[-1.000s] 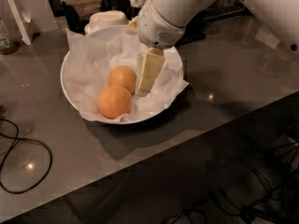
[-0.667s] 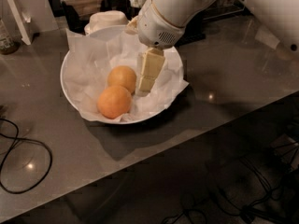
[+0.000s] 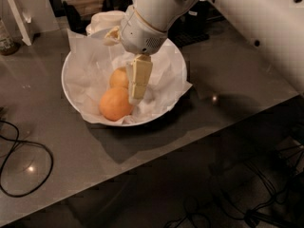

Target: Pick orange from white bowl

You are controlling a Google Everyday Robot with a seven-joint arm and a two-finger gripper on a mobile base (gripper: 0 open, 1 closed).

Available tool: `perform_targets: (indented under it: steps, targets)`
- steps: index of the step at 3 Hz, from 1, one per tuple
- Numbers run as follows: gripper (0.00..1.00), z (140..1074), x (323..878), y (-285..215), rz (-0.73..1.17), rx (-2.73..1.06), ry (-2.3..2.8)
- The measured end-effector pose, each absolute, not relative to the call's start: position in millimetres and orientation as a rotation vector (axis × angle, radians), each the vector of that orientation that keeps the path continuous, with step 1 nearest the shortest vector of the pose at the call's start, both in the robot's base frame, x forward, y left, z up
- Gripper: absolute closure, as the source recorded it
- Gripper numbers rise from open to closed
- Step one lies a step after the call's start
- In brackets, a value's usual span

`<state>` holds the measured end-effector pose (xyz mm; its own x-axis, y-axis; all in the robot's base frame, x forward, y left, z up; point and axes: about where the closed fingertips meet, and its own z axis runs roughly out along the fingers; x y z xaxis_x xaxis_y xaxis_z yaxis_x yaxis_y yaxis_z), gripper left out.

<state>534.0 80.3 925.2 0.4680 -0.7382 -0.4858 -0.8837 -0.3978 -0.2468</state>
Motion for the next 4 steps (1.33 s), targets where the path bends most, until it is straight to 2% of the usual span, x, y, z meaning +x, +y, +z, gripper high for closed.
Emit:
perform_targets:
  steps: [2,4]
  targets:
    - [0.00,922.8,514.6,77.5,0.388,-2.487,1.129]
    - [0.00,921.5,531.0,90.6,0.264,-2.667,0.852]
